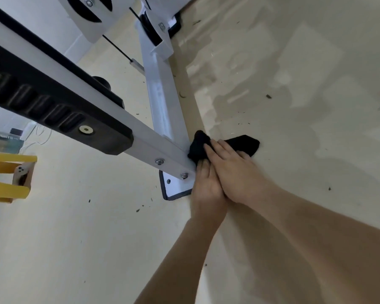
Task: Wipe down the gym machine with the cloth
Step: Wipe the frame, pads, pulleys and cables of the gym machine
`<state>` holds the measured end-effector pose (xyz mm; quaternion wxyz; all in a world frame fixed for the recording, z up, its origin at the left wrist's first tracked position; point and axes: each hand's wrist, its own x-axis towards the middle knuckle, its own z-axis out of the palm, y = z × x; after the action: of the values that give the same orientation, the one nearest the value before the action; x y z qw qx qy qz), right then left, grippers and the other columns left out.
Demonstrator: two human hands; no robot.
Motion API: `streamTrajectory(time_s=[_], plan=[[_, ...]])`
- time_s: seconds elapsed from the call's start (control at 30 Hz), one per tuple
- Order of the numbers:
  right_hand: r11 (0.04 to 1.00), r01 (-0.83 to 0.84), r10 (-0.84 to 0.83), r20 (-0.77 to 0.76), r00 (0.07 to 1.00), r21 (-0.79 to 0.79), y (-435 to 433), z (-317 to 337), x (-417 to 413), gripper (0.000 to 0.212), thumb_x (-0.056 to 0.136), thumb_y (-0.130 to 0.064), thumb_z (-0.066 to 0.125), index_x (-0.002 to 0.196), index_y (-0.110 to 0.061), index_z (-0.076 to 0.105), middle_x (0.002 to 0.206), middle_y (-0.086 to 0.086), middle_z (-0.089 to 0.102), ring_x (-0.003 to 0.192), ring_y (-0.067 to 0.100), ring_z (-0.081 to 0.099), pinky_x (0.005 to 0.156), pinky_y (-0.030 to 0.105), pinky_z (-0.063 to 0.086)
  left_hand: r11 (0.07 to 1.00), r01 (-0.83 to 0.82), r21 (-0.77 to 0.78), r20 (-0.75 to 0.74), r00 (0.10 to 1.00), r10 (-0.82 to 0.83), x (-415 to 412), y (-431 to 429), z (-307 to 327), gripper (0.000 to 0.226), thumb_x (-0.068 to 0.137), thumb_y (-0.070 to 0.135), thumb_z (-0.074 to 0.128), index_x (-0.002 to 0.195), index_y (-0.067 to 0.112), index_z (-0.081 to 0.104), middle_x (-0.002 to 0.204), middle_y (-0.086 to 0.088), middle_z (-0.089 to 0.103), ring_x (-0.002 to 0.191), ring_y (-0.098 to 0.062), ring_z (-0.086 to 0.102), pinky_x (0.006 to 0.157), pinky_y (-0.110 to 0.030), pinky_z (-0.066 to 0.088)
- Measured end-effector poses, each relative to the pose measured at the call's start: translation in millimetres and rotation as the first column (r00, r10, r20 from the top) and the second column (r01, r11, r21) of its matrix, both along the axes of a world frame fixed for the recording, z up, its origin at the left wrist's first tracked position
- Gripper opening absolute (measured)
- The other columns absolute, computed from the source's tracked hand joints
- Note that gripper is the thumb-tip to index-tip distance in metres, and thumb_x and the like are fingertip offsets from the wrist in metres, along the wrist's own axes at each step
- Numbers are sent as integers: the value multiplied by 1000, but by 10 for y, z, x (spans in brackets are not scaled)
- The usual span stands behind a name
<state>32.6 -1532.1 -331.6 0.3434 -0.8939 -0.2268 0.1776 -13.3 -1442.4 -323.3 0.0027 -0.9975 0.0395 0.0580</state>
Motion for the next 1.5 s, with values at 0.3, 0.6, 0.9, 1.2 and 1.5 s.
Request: streamTrajectory(time_s=[0.3,0.6,0.9,1.2,1.5], plan=[[966,137,-140,-1,990,220,-15,-16,-195,48,90,-15,48,138,-23,51,142,3,50,128,20,45,99,32,40,951,-151,-270,103,978,184,-455,205,187,45,80,-8,52,118,12,66,118,-1,66,110,-19,58,85,-23,48],[997,-74,74,122,990,-12,91,25,-444,35,84,-31,44,117,-25,55,125,-9,56,126,15,42,94,38,34,984,-94,-149,59,993,104,-638,660,155,12,79,11,61,85,16,69,83,5,63,76,-15,52,58,-17,33],[986,-158,154,66,986,48,485,-2,-724,75,91,-29,52,153,-16,12,162,4,8,142,19,21,103,39,39,897,-240,-371,30,962,270,-70,1092,20,36,82,-5,48,112,12,58,110,3,60,106,-16,53,90,-21,42],[941,110,-30,-244,969,321,451,-1,-906,72,89,-17,51,152,-32,19,133,5,35,112,22,48,94,34,48,868,-392,-305,-79,918,388,-734,978,171,45,70,11,46,104,36,60,79,19,62,72,-3,57,58,-13,42],[875,320,-219,-293,931,363,501,-67,-738,40,95,-10,47,133,-19,56,120,7,57,102,22,58,90,28,47,926,-305,-223,-14,951,309,-757,734,-58,63,83,12,62,142,25,45,130,-1,44,110,-16,46,94,-12,24]])
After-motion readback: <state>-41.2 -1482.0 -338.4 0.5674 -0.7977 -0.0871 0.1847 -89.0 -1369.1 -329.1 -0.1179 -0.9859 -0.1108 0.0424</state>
